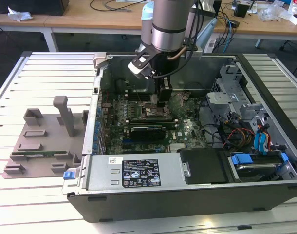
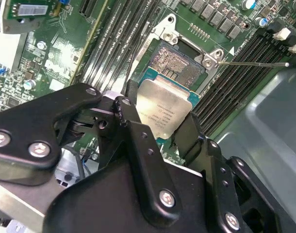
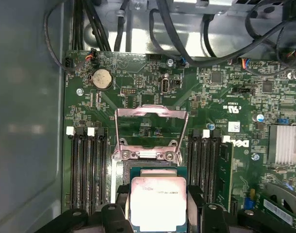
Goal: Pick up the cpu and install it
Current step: 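Place the cpu into insertion slot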
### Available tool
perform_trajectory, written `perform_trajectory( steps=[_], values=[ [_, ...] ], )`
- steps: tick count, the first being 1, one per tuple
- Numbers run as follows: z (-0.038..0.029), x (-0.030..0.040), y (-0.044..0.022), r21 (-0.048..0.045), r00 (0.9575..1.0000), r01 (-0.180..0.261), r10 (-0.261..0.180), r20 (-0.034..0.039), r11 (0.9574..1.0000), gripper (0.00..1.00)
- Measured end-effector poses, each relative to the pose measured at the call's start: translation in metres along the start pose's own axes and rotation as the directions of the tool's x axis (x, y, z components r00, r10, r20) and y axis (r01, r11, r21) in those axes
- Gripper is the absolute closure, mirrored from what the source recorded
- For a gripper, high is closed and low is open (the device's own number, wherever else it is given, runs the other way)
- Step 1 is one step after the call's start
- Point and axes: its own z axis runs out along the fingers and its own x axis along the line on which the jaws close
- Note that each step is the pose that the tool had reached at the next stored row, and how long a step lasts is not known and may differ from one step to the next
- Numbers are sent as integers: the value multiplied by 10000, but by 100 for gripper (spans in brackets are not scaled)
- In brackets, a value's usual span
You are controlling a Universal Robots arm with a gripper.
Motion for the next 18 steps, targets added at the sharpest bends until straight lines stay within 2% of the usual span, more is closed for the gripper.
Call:
perform_trajectory(
  steps=[7,13,18],
  values=[
    [81,22,-39,0,10000,0,0,0,10000,45],
    [121,30,-51,-1,10000,0,0,-1,10000,45],
    [197,41,-59,0,10000,0,0,0,10000,45]
  ],
)
